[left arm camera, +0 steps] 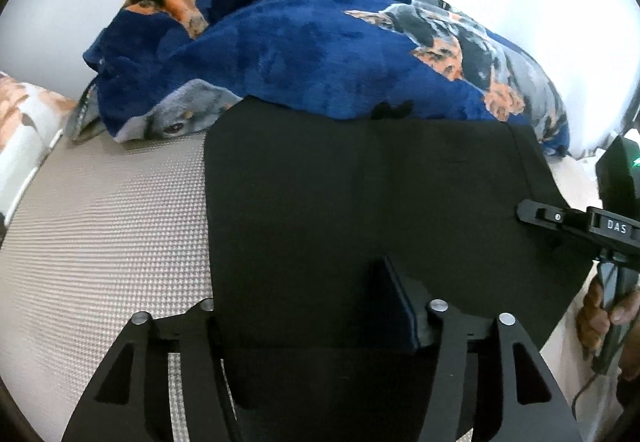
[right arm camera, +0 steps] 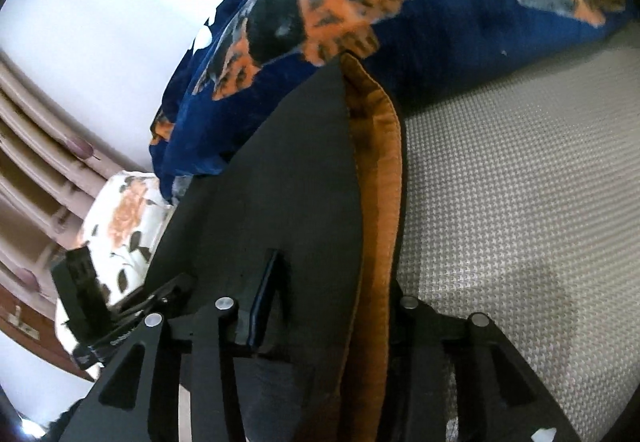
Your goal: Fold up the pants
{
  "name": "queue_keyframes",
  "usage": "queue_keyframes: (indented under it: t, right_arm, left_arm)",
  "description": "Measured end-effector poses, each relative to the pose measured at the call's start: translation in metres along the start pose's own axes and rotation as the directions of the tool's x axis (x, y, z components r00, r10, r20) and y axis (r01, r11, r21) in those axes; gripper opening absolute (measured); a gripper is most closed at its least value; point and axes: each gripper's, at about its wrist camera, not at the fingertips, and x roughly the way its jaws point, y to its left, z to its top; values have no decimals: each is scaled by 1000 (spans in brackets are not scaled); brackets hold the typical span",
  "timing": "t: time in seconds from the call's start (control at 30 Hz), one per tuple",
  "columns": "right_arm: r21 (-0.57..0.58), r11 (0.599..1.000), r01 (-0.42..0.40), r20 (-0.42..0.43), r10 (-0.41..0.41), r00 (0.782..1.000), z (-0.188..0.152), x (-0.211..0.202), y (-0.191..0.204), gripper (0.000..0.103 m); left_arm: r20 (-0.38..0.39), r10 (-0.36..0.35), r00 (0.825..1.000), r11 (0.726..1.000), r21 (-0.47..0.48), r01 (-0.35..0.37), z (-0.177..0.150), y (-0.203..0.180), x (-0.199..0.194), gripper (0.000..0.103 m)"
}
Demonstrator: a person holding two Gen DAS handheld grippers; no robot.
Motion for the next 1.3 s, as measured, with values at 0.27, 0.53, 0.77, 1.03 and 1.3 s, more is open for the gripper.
queue_keyframes:
  t: [0.27,0.53,0.77,1.03,1.3]
  right_arm:
    - [-125,975,183,74,-174,982,-8,2,27,60]
    - [-118,933,341,208,-312,927,-27,-39,55,75]
    - [-160,945,285,292,-230,928,-74,-113,96,86]
    - [-235,939,250,360,-154,920,-117,-186,145,91]
    - [-266,934,240,426,-109,898,-137,-251,165,94]
  left_arm:
    - [31,134,990,991,8,-135,-1,-4,-5,78]
    - [163,293,942,956,-55,-288,-14,-9,-65,85]
    - [265,321,909,946,-51,-319,-22,-53,-151,100]
    - [431,303,850,948,-43,-316,-34,-112,-264,103]
    - [448,264,854,961,-42,-275,-41,-145,-331,103]
